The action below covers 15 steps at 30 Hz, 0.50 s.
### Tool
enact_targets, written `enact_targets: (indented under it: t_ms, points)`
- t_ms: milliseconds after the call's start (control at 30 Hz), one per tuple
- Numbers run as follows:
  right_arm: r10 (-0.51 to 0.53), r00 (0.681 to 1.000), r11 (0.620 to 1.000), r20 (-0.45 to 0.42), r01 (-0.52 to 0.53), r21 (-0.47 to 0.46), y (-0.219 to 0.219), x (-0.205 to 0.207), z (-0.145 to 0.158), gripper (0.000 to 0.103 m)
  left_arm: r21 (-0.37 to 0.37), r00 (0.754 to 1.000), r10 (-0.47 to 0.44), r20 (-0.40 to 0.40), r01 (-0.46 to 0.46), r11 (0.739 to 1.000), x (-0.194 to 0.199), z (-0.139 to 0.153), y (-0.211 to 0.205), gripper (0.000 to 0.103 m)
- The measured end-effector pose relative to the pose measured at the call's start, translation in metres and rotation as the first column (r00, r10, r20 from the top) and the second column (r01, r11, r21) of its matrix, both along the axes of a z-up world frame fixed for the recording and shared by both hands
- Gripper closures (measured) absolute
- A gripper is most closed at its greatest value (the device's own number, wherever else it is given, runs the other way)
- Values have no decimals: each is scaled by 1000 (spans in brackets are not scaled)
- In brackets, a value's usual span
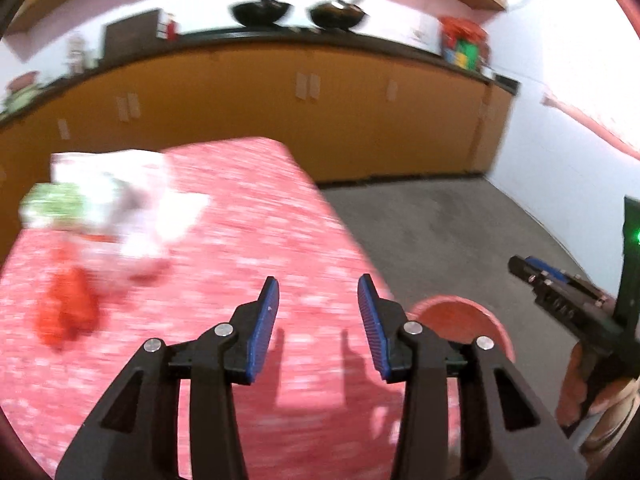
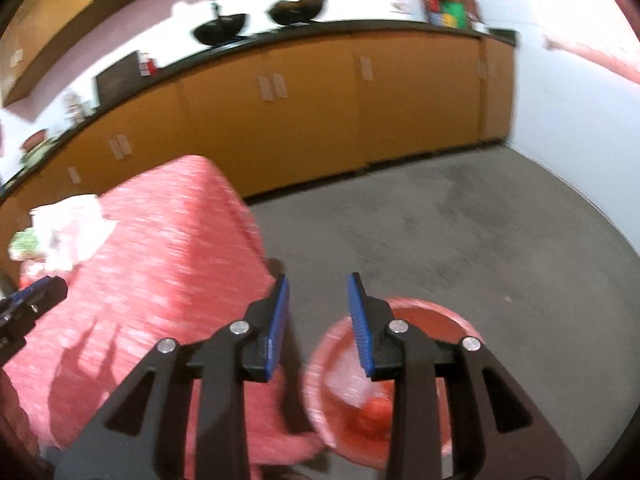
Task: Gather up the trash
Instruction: 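Grasp green-printed white bag with left gripper while right gripper grasps white tissue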
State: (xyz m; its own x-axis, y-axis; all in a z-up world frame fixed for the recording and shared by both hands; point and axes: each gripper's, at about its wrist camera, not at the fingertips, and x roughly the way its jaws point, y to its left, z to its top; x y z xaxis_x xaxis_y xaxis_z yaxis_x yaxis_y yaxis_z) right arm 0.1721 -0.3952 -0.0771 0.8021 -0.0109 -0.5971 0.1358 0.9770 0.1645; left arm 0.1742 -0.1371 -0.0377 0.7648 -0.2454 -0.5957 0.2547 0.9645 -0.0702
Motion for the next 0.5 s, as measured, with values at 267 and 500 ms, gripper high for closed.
enact_targets:
  t_ms: [267, 500]
  points:
    - [257, 966, 966, 42, -258, 23, 131, 52, 35, 72, -5, 963, 259, 77, -260, 966, 5, 15, 126, 55]
    - [415, 908, 910, 57, -415, -10, 231, 82, 42, 72, -79, 918, 387, 85, -381, 921, 11, 17, 191, 50]
